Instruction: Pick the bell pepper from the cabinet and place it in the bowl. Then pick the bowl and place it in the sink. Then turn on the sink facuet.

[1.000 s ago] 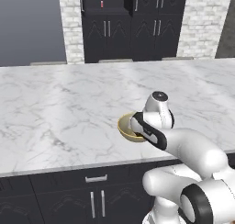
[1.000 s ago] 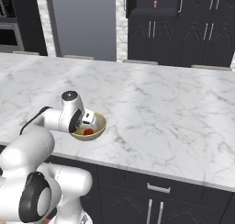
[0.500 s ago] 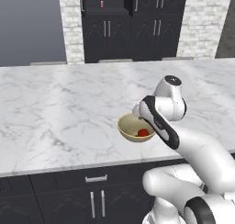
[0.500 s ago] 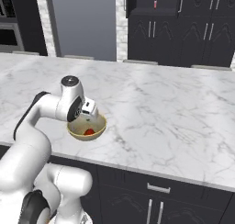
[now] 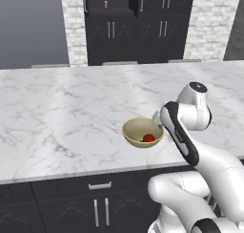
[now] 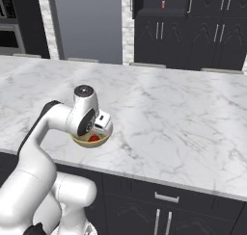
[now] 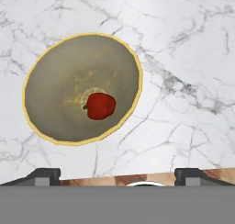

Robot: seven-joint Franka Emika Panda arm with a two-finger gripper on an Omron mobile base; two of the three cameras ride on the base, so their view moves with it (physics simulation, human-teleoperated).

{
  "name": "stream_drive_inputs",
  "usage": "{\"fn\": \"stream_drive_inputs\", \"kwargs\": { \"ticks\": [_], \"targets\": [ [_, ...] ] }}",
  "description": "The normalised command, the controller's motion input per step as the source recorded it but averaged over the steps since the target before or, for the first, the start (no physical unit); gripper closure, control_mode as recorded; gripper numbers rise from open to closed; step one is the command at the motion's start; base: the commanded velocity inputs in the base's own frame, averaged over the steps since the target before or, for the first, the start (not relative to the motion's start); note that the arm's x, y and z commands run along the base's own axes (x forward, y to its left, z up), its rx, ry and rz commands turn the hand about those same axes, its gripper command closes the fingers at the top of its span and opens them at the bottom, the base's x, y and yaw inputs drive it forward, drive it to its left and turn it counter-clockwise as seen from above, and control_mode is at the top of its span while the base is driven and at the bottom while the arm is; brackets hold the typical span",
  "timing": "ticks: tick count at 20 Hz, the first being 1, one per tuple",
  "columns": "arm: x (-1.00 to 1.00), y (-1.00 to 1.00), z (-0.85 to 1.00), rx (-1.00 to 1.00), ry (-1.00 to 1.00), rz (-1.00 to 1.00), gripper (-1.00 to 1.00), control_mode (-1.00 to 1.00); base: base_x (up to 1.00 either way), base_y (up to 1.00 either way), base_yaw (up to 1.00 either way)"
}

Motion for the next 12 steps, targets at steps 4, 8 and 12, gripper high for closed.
{"fn": "stream_drive_inputs", "kwargs": {
  "ticks": [4, 8, 12],
  "targets": [
    [0.0, -0.08, -0.29, 0.12, 0.01, 0.0, -1.0, -1.0, 0.0, 0.0, 0.0],
    [0.07, -0.01, -0.39, 0.12, 0.04, 0.0, -1.0, -1.0, 0.0, 0.0, 0.0],
    [0.18, 0.0, -0.32, 0.08, 0.06, 0.0, -1.0, -1.0, 0.0, 0.0, 0.0]
  ]
}}
